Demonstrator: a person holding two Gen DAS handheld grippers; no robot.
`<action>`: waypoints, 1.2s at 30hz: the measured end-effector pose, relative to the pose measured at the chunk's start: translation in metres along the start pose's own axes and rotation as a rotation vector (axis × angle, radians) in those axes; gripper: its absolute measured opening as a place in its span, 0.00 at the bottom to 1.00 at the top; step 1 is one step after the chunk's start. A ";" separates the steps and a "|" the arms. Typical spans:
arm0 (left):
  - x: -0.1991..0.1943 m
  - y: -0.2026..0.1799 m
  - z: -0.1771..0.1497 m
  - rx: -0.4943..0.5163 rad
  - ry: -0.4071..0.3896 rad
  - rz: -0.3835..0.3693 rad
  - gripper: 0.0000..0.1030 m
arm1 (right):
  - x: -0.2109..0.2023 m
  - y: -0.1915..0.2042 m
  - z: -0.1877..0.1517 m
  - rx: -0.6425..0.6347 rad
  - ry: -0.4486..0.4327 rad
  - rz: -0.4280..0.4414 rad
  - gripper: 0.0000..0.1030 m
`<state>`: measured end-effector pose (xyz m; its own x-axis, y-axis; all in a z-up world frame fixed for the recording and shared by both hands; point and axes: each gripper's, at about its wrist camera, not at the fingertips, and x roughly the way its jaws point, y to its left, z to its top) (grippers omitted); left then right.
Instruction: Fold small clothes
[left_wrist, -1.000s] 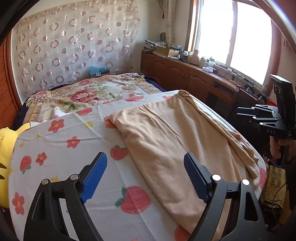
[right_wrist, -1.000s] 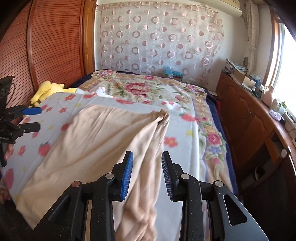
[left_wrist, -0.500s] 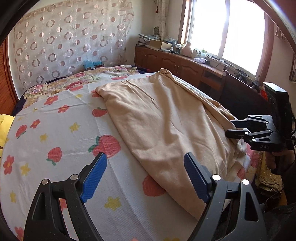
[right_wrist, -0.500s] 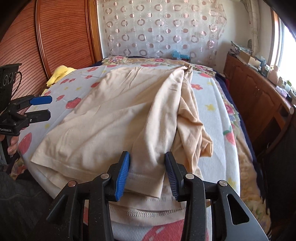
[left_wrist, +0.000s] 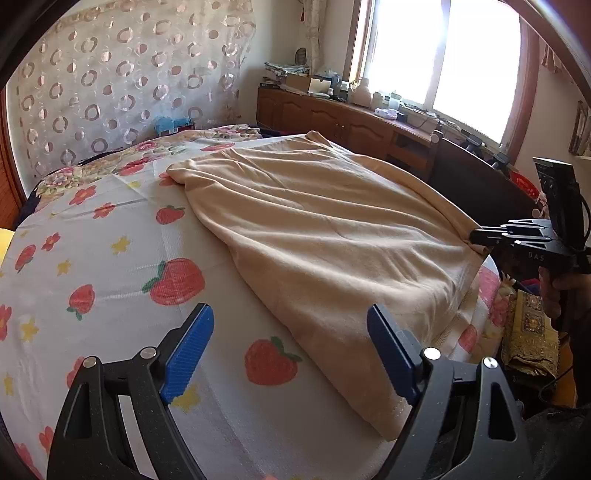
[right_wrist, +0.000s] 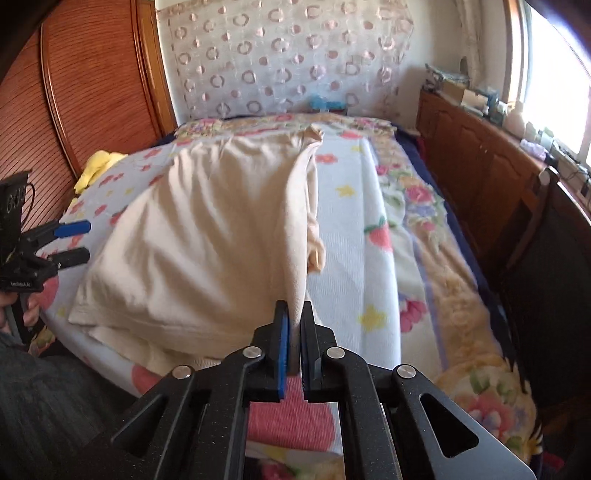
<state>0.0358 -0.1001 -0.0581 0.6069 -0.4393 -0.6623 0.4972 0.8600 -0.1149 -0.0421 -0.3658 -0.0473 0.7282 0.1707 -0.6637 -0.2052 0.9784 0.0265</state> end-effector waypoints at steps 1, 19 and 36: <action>0.000 -0.002 0.000 0.002 0.001 0.000 0.83 | 0.002 0.002 -0.001 0.000 -0.002 -0.008 0.08; 0.006 -0.005 -0.011 -0.007 0.042 0.001 0.83 | 0.045 0.009 0.004 -0.003 -0.013 -0.043 0.48; 0.003 -0.008 -0.026 -0.056 0.074 -0.189 0.48 | 0.042 0.017 0.000 -0.092 0.025 0.083 0.18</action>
<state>0.0173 -0.1019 -0.0778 0.4576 -0.5756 -0.6777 0.5611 0.7782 -0.2821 -0.0153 -0.3421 -0.0750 0.6903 0.2462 -0.6803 -0.3238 0.9460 0.0138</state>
